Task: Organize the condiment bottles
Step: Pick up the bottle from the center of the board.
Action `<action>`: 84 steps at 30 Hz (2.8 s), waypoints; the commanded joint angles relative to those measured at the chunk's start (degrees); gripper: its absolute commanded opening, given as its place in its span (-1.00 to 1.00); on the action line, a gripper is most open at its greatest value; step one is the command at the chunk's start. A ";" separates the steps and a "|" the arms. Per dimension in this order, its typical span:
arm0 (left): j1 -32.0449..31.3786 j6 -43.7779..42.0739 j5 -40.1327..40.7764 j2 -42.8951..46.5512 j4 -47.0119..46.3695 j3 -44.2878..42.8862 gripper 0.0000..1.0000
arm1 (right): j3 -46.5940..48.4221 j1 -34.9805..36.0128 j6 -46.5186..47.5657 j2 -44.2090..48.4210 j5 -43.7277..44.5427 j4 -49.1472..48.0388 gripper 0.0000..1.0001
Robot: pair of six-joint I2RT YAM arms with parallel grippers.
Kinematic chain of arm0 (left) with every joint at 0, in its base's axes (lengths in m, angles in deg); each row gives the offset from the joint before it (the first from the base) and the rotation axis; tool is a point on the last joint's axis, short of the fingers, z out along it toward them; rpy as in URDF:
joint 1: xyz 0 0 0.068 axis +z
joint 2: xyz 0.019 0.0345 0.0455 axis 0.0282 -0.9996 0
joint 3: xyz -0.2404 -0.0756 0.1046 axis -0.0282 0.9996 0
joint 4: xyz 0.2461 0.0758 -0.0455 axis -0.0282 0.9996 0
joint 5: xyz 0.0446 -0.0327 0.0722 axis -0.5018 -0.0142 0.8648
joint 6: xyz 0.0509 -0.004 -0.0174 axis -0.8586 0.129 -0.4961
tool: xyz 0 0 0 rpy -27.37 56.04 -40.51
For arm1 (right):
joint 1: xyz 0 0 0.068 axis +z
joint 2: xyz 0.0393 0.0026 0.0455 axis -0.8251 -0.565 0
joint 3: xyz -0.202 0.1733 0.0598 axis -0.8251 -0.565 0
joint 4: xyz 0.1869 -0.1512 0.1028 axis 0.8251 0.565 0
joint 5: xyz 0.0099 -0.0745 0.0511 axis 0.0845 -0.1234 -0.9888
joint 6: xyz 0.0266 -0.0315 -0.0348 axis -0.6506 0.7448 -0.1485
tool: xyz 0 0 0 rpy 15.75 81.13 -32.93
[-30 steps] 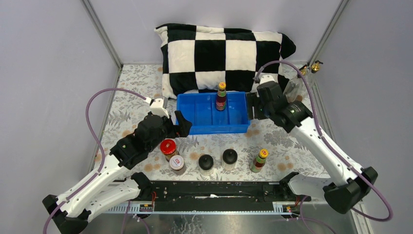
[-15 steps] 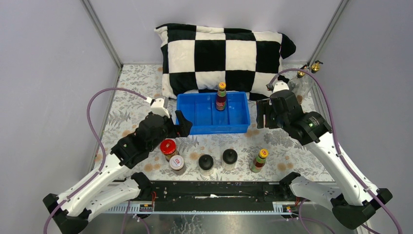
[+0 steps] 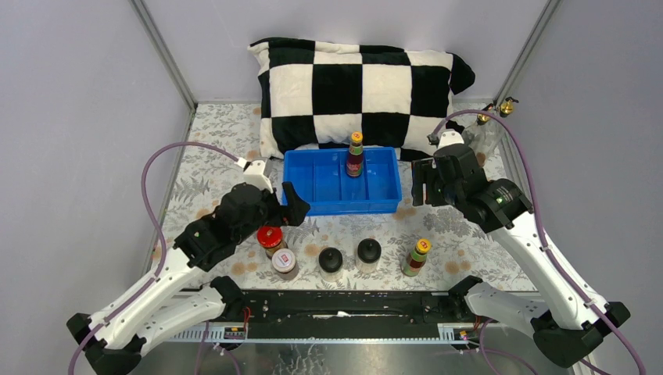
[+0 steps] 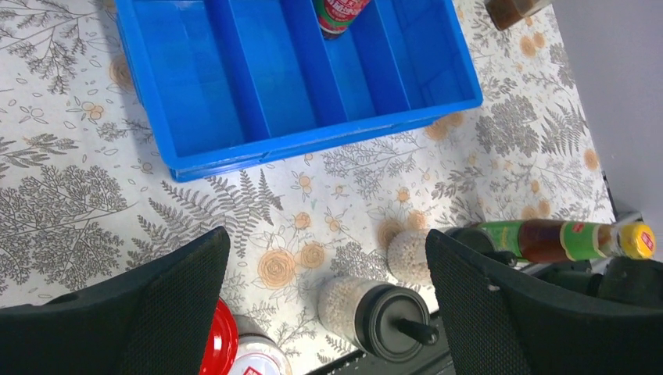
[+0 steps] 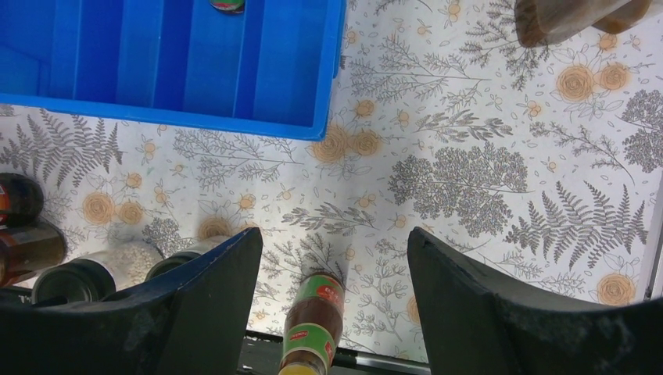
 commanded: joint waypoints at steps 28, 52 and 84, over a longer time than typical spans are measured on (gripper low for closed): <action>0.36 -1.16 -5.80 2.54 11.25 -11.04 0.98 | 1.44 0.52 -4.05 10.27 -9.71 12.63 0.51; 0.33 1.35 -7.03 4.31 9.07 -8.16 0.97 | -4.80 1.36 -5.70 11.89 -15.24 16.72 0.64; 0.33 2.52 -7.27 5.58 7.08 -4.94 0.98 | -7.00 18.97 -17.18 6.69 1.14 17.16 0.26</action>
